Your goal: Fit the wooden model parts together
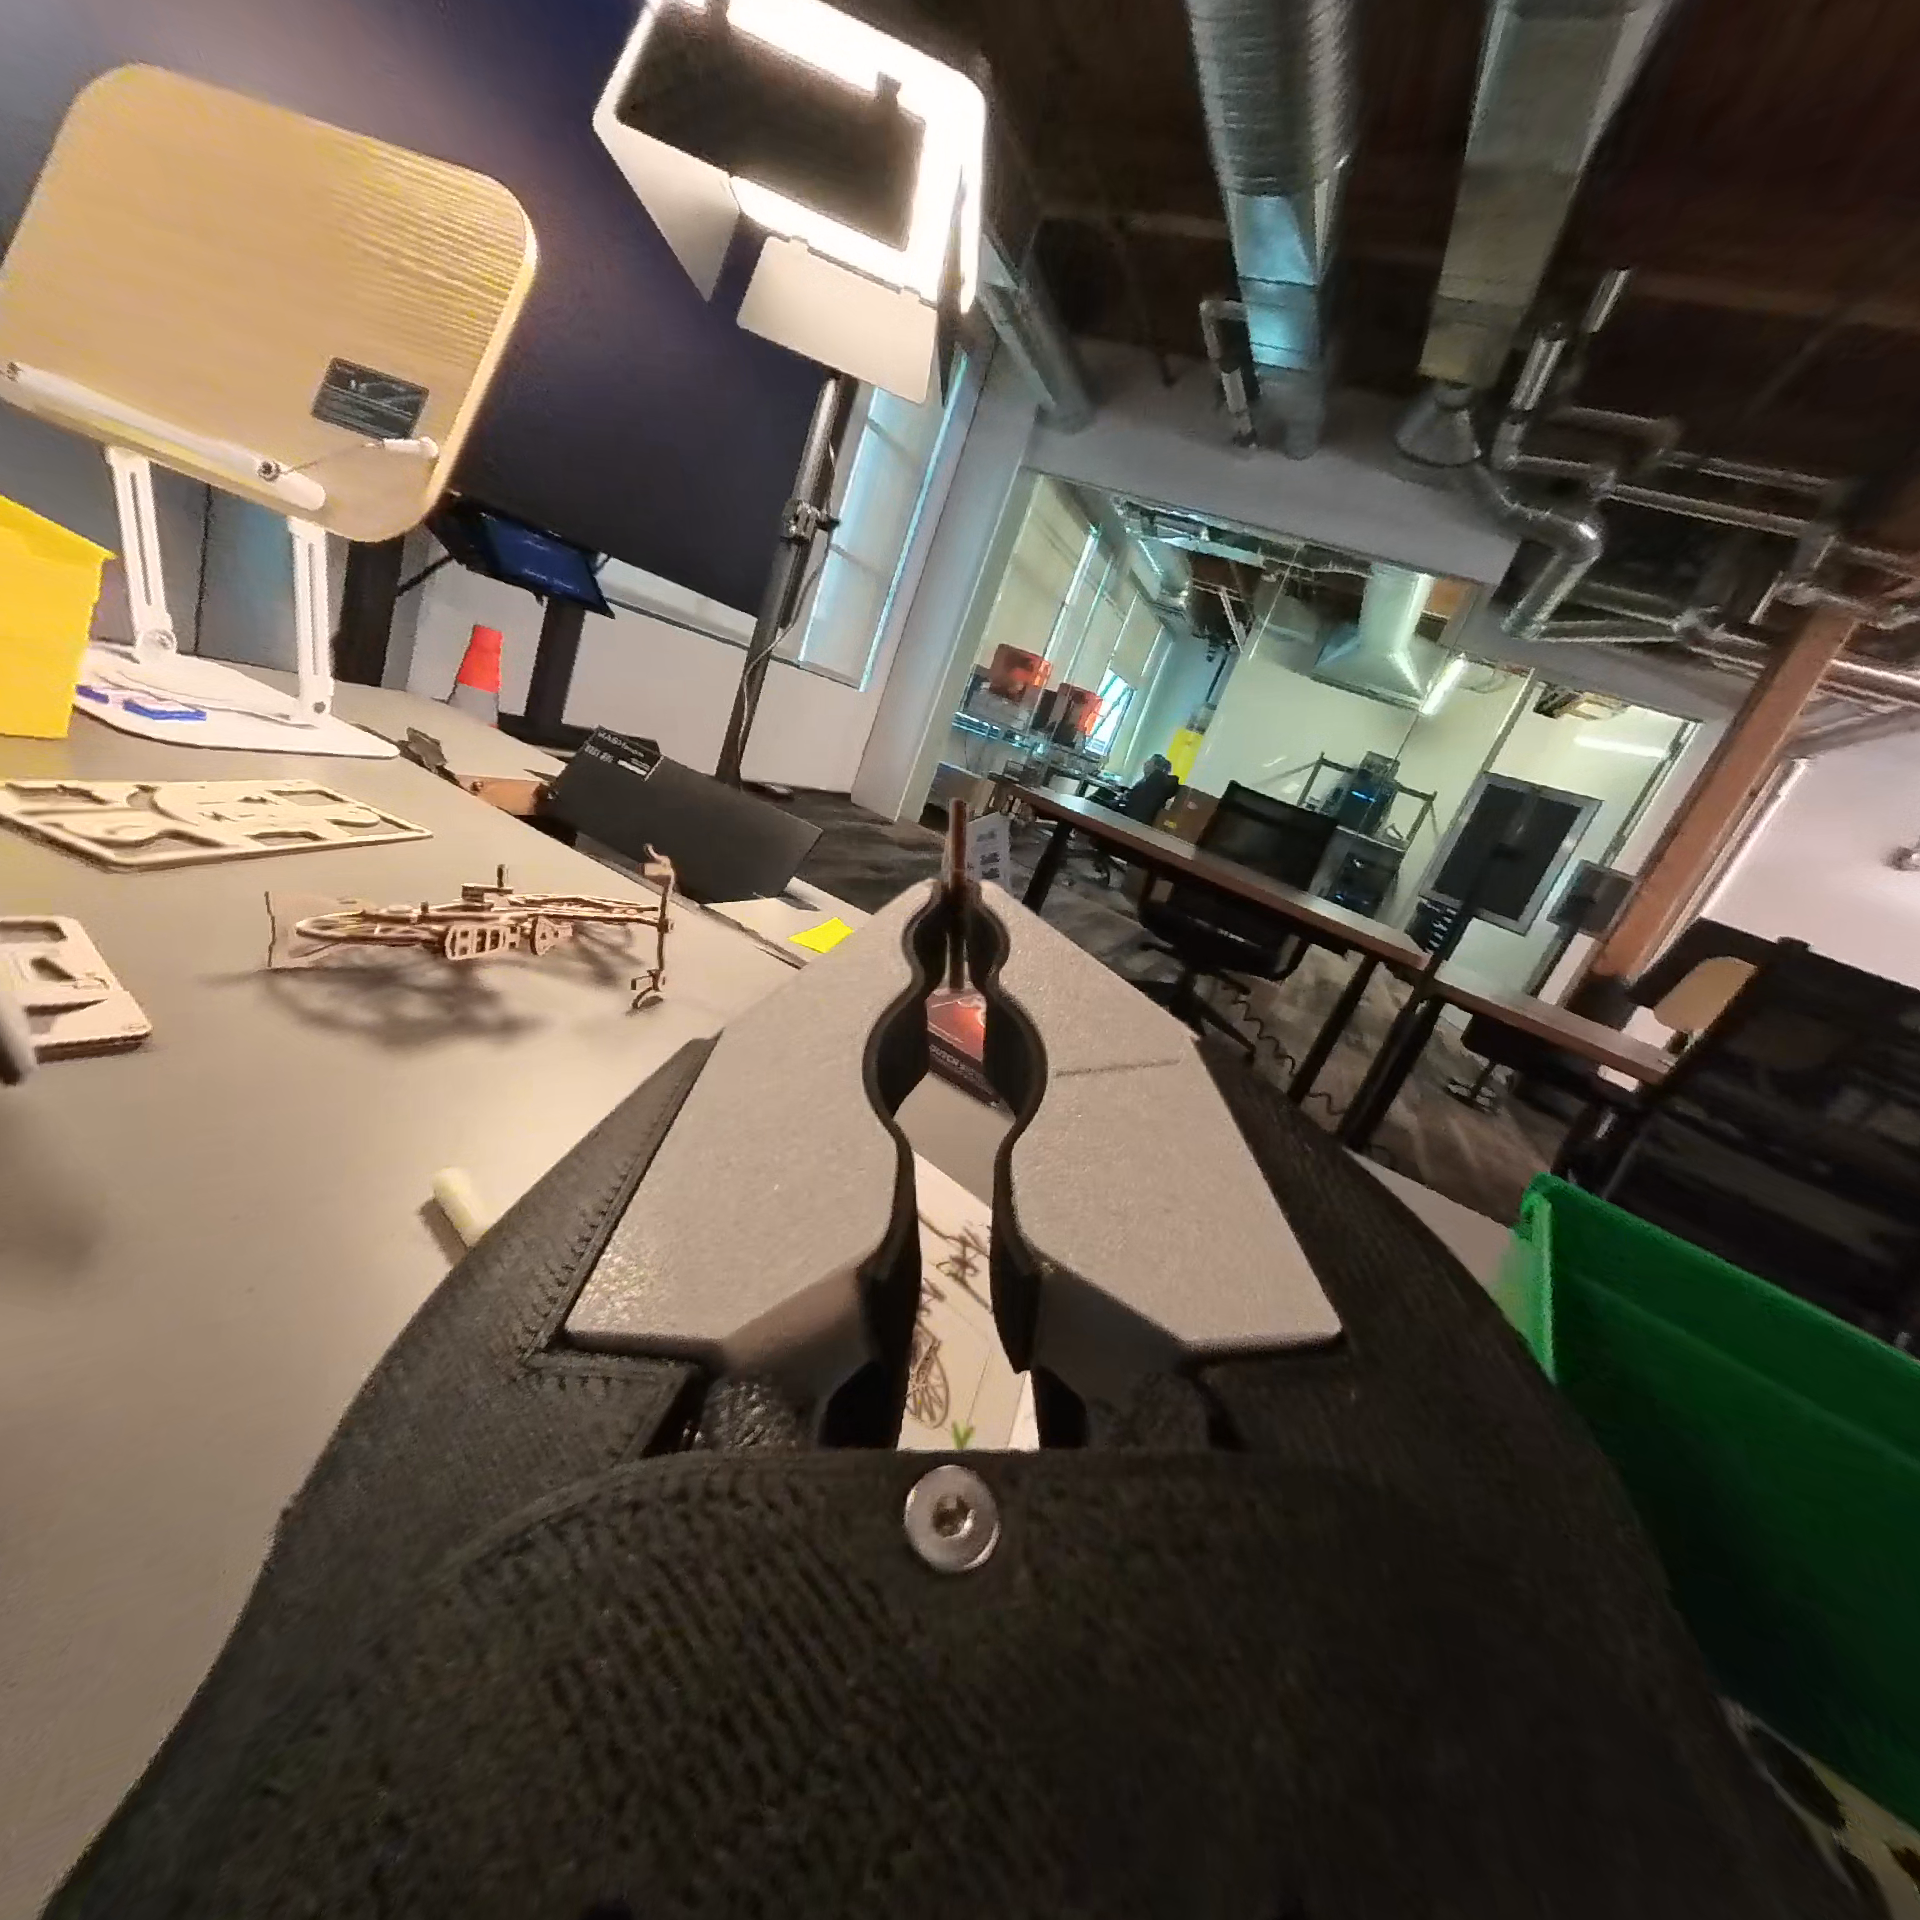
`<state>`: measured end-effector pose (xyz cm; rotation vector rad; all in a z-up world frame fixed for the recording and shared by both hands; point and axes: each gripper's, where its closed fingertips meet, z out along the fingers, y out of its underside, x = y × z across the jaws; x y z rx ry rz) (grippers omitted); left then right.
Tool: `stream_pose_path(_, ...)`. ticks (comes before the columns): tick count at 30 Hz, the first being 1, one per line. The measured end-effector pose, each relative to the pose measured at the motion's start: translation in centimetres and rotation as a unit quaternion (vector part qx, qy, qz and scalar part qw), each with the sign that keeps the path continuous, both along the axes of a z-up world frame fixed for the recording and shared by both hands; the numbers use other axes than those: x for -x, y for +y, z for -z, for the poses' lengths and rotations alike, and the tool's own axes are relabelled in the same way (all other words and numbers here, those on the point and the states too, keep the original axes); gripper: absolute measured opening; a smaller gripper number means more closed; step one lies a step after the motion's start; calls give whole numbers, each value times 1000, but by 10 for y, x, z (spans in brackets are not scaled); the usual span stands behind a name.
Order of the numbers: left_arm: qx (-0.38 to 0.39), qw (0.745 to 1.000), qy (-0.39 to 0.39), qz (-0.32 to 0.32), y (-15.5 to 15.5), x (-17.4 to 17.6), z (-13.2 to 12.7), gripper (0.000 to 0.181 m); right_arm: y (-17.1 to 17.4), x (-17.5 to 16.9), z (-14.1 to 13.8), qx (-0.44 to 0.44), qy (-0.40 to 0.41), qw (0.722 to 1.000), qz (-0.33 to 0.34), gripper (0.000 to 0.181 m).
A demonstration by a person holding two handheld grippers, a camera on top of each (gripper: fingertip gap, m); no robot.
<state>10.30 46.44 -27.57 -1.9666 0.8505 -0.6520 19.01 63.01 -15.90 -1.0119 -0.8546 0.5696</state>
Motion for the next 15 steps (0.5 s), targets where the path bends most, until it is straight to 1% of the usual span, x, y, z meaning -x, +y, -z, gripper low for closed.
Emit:
stream_pose_path(2, 13, 1000, 3, 8, -2, -2, 3, 68, 0, 1, 2, 20, 11, 1000, -16, 0)
stream_pose_path(5, 14, 1000, -1, 10, -4, -2, 2, 67, -4, 4, 2, 83, 49, 992, -77, 0)
stream_pose_path(8, 32, 999, -5, 12, -5, -3, 5, 66, -6, 4, 0, 158, 100, 973, -138, 0)
stream_pose_path(10, 40, 999, -3, 18, -8, -4, 7, 64, -7, 4, -1, 193, 122, 959, -167, 0)
stream_pose_path(11, 43, 999, 1, 25, -10, -4, 9, 64, -7, 4, -1, 203, 127, 955, -175, 0)
stream_pose_path(13, 43, 997, 18, 62, -19, -8, 12, 68, -10, 6, -2, 208, 125, 952, -185, 0)
stream_pose_path(15, 21, 996, 40, 76, -22, -7, 14, 68, -12, 9, -1, 204, 115, 954, -187, 0)
